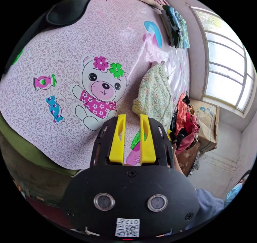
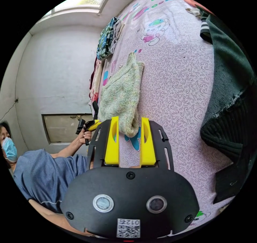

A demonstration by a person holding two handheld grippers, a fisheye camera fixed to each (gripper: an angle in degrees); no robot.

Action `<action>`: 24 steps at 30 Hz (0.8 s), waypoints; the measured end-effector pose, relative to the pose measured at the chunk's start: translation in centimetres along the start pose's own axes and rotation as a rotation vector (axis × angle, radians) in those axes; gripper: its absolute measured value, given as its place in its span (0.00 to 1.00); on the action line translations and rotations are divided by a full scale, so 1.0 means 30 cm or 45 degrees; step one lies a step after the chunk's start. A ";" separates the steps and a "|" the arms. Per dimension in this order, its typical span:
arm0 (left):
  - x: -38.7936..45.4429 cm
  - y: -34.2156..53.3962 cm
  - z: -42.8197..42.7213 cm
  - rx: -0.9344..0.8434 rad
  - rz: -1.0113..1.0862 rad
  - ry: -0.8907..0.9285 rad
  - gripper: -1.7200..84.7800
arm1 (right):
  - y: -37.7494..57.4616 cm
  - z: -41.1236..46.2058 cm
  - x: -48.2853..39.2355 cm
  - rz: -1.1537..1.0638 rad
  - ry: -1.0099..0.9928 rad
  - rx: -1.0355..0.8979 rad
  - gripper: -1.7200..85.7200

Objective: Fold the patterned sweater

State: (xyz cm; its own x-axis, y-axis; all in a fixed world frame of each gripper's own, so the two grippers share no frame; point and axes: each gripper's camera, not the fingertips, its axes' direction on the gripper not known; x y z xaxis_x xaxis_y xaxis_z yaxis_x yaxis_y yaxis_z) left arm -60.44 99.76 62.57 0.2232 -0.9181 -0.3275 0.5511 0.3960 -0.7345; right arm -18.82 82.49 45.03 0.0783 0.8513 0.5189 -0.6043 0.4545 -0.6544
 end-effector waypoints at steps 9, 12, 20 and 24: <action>-0.054 -0.033 0.001 0.016 -0.032 0.353 0.17 | -0.063 0.053 0.133 0.076 -0.011 -0.004 0.11; -0.089 -0.035 -0.017 -0.013 -0.027 0.451 0.19 | -0.089 0.071 0.179 0.081 -0.025 -0.004 0.11; -0.053 -0.083 0.010 0.016 -0.034 0.445 0.19 | -0.168 0.129 0.285 0.098 -0.029 -0.007 0.11; -0.028 -0.105 0.027 0.032 -0.050 0.371 0.15 | -0.208 0.165 0.351 0.132 -0.054 0.014 0.10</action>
State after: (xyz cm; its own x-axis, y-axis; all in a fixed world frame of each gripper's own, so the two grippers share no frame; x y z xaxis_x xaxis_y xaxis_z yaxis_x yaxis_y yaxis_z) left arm -61.72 99.27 65.64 -0.0368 -0.8880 -0.4583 0.5752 0.3562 -0.7364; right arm -18.17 87.33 57.30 -0.0181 0.8816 0.4717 -0.6164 0.3616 -0.6995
